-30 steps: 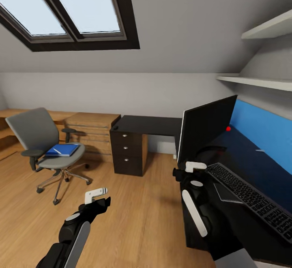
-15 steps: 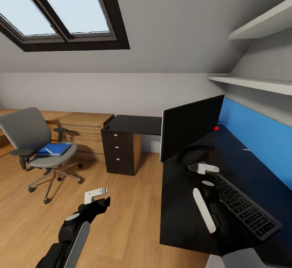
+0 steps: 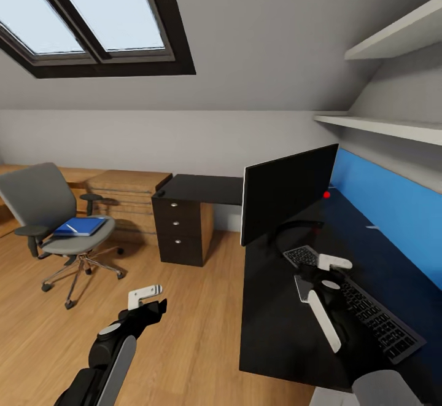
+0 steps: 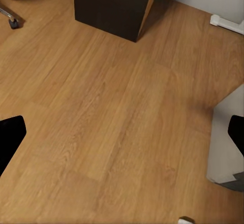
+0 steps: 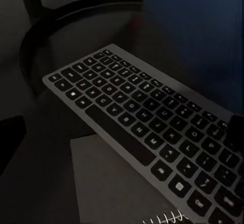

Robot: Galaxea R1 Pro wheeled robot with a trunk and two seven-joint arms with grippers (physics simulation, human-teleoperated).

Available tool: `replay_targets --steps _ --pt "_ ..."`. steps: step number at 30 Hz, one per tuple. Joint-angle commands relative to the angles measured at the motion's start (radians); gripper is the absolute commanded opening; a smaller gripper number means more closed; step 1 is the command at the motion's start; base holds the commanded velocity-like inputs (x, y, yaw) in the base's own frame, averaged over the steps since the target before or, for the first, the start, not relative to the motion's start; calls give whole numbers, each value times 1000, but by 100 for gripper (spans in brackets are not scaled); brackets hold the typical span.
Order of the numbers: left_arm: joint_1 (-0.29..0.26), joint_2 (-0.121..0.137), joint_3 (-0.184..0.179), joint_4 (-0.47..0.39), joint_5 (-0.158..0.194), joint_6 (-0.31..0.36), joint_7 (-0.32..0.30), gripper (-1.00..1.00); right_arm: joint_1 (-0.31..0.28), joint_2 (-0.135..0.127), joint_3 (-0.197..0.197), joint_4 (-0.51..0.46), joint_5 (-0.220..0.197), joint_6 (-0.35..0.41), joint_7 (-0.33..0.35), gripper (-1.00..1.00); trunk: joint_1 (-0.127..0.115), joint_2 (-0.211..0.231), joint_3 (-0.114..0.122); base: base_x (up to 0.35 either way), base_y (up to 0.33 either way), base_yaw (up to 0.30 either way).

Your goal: In the bedroom, organize the workspace by keeping the computer under the desk, ensuring the monitor is on the desk, placing the keyboard on the desk next to the monitor, placing the mouse on the desk next to the keyboard, moving the folder from the swivel chair onto the desk next to the mouse, stacking the notebook on top of the folder with the pen on top of the notebook, and positioning the swivel chair next to the desk.

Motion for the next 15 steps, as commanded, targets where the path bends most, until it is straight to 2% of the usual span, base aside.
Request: replay_targets --steps 1,6,7,8,11,15 --pt "-1 0 -1 -1 10 3 9 100 -40 -16 -10 32 -7 -27 -10 100 0 -1 -1 109 -17 0" --pt "-1 0 -1 0 9 2 11 100 -150 -46 -35 152 -7 -58 -10 100 0 -1 -1 229 -70 0" --pt "-1 -1 -2 0 9 2 11 100 -192 -62 -40 211 -7 -83 -10 100 0 -1 -1 284 -103 0" --pt "-1 -1 -2 1 10 2 12 100 -277 -102 -46 377 -11 -185 -9 100 0 -1 -1 245 -118 0" --pt "-1 -2 -3 2 10 2 13 100 -317 -118 -48 498 -13 -277 -9 100 0 -1 -1 192 -116 0" --pt "-1 -3 -4 19 11 2 13 100 -342 -128 -49 627 -15 -373 -3 100 0 -1 -1 148 -133 0"
